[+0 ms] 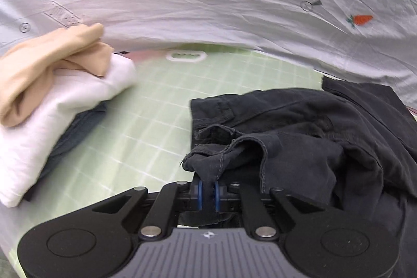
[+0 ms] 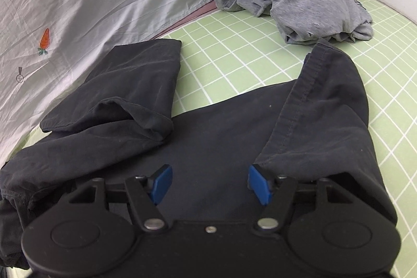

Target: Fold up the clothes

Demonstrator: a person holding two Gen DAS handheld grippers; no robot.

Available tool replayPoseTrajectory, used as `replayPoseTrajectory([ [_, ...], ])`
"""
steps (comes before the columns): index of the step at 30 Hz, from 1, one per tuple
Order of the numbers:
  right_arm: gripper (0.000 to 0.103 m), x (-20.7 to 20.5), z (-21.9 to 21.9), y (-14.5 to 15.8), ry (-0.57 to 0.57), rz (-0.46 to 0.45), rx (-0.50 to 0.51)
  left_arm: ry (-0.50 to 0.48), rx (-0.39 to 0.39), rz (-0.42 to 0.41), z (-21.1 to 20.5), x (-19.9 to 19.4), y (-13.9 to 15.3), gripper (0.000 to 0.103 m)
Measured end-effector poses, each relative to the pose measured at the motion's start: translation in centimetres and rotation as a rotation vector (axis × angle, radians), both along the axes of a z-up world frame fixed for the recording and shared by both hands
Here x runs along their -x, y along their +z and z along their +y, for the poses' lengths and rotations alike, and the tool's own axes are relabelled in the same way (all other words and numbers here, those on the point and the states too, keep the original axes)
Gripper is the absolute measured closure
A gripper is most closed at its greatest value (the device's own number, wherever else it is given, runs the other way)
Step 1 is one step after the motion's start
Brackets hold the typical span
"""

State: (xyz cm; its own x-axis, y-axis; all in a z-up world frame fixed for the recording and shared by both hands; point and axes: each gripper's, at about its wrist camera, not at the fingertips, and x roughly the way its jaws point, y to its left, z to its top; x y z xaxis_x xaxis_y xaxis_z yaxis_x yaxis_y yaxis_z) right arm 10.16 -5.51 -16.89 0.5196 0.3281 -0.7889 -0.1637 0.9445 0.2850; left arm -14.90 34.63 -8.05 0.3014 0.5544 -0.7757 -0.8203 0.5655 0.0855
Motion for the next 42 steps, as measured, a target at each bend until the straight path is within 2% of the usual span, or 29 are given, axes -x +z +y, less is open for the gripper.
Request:
replayPoseTrajectory([
  [5,0.037,1.7,-0.2,-0.3,0.022,0.010,-0.010,0.076,-0.088,0.107,1.0,3.7,0.0,0.093],
  [10,0.036,3.9,0.2,-0.2,0.061,-0.029,0.070,0.167,0.013,0.069,2.3,7.0,-1.2,0.092],
  [15,0.030,5.9,0.9,0.0,0.139,-0.105,0.208,0.154,-0.024,0.139,0.6,6.9,-2.6,0.091],
  [21,0.026,6.9,0.9,0.6,0.172,-0.196,0.351,0.191,0.014,0.107,1.0,7.3,-3.3,0.089],
  [22,0.025,7.0,0.7,0.8,0.170,-0.209,0.363,0.198,0.021,0.099,1.0,7.6,-3.3,0.086],
  [25,0.024,6.6,-0.7,1.2,0.109,-0.298,0.418,0.226,0.054,0.071,1.0,8.3,-3.5,0.085],
  [27,0.023,5.5,-2.5,1.0,0.005,-0.328,0.499,0.237,0.069,0.057,1.0,8.6,-3.6,0.084],
  [30,0.031,3.4,-6.0,0.2,-0.105,-0.259,0.535,0.236,0.073,0.067,1.0,8.5,-3.8,0.083],
  [32,0.032,2.9,-7.7,-0.4,-0.152,-0.238,0.571,0.240,0.079,0.073,0.9,8.3,-3.9,0.083],
  [36,0.029,3.3,-9.9,-1.2,-0.217,-0.150,0.467,0.260,0.117,0.060,0.7,8.0,-4.3,0.073],
  [41,0.026,4.9,-11.9,-3.0,-0.329,0.007,0.198,0.293,0.178,-0.015,0.7,9.1,-3.8,0.065],
  [42,0.026,5.2,-11.9,-3.2,-0.338,0.021,0.173,0.304,0.195,-0.038,0.7,9.5,-3.7,0.064],
])
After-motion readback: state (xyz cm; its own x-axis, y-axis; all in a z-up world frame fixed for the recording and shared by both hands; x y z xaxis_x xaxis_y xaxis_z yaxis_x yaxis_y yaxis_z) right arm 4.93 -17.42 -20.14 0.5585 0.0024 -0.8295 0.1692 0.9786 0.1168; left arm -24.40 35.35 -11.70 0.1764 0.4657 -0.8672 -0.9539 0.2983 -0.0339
